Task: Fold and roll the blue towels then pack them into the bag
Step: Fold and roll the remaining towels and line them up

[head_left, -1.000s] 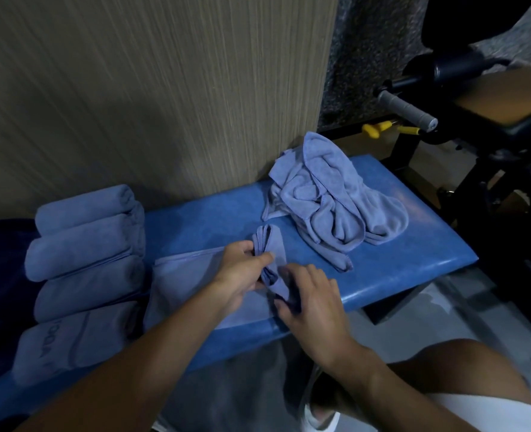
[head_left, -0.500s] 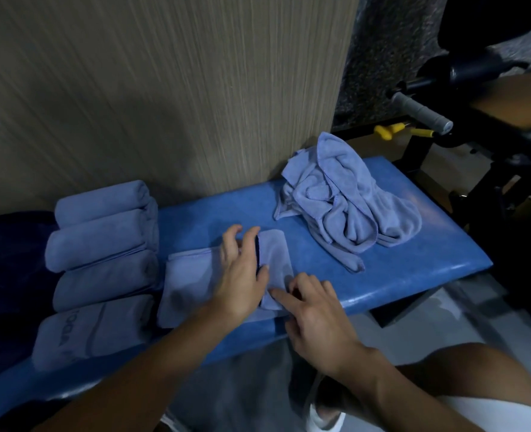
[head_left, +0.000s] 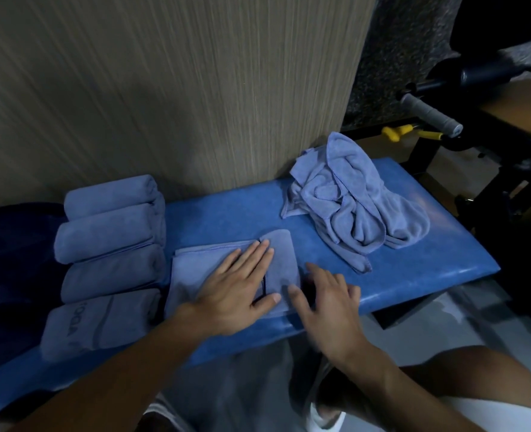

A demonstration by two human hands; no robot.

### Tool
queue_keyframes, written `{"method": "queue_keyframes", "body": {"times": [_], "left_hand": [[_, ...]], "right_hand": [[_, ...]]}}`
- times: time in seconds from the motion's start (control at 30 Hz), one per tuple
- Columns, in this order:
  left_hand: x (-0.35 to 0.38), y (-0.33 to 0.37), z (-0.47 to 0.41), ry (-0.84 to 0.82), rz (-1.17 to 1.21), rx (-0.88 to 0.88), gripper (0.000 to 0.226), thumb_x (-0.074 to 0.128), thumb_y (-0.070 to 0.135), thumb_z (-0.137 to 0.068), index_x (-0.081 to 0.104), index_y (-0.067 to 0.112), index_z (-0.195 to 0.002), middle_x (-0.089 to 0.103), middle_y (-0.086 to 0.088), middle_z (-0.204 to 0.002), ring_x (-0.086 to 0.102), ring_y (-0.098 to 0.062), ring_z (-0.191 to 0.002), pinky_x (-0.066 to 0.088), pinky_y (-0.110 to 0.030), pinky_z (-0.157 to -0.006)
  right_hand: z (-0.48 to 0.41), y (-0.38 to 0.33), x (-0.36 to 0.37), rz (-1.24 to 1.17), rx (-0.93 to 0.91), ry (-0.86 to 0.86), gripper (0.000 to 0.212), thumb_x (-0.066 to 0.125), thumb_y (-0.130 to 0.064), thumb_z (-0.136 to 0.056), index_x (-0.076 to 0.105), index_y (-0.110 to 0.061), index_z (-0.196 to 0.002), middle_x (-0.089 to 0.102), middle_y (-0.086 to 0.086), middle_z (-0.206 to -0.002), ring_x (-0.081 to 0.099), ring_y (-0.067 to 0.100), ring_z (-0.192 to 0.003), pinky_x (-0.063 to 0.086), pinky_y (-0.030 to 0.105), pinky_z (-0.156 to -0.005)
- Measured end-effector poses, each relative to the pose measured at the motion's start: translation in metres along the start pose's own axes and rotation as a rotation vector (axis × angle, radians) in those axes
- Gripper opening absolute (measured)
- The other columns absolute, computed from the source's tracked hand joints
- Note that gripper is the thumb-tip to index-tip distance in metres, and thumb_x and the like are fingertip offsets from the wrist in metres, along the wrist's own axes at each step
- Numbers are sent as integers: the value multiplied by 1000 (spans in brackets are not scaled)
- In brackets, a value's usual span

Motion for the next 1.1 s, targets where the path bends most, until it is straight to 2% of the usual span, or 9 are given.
{"method": "queue_keyframes", "body": {"times": [0.1,0.2,0.33,0.47,0.6,0.67,0.73,0.9,1.1], "left_hand": [[3,-5,1,-27,-35,21,91,9,73,-92,20,7,-154,15,-5,-162,12,-16,-149,13,-37,-117],[6,-8,1,-43,-47,56,95,8,75,-90,22,5,-153,17,-7,-161,15,-17,-149,15,-38,-116],[6,-6,0,-43,-63,63,94,9,74,-92,25,4,-152,19,-8,-161,17,-18,-148,16,-39,-115],[7,4,-7,-12,2,-29,94,1,73,-90,23,6,-153,18,-7,-161,16,-17,-149,16,-38,-116],[6,11,-16,-12,61,-71,101,-8,80,-80,-3,13,-155,-12,1,-161,-9,-11,-150,1,-36,-122],[6,10,-17,-9,46,-73,100,1,80,-80,-4,13,-155,-13,2,-162,-12,-10,-149,-1,-37,-122],[8,9,-17,-15,25,-76,100,6,79,-80,-4,13,-155,-11,1,-162,-12,-10,-149,0,-37,-122],[10,9,-18,-47,-10,-73,102,1,80,-77,-9,14,-154,-15,2,-162,-15,-10,-148,-2,-37,-122],[5,8,-11,-75,16,-87,109,-1,88,-72,-6,19,-155,-14,5,-162,-18,-9,-148,-7,-39,-121]], "right_hand": [[-1,-5,2,-5,-1,-17,78,24,-76,-80,43,-26,-138,61,-10,-116,47,14,-112,21,30,-89],[-3,-5,1,-21,36,-30,78,37,-78,-78,41,-28,-137,62,-7,-110,50,14,-111,22,30,-89],[-9,0,3,-61,100,-30,69,60,-62,-80,43,-27,-137,58,-9,-101,51,14,-110,17,26,-87],[-17,12,3,-111,202,16,68,54,-60,-73,48,-25,-131,64,-8,-96,52,15,-109,18,29,-90],[-22,28,-4,-164,297,50,56,61,-48,-78,52,-24,-128,62,-9,-96,47,16,-115,13,28,-83],[-21,28,-6,-122,295,45,37,62,-49,-80,58,-27,-109,57,-10,-89,45,19,-111,14,31,-80],[-20,25,-5,-68,271,14,36,60,-60,-79,58,-28,-94,54,-12,-86,43,19,-105,17,33,-77],[-22,25,-5,-65,251,-4,47,65,-66,-73,62,-33,-106,63,-11,-93,47,18,-105,17,33,-77],[-22,25,-2,-159,238,15,37,67,-59,-71,62,-32,-95,62,-12,-83,51,15,-98,19,31,-78]]}}
Point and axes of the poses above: each hand's wrist, its own z-axis away from the middle knuckle, its own x-axis out of the palm, y = z × x, the point moved 7 cm from there along -z, towards the middle knuckle
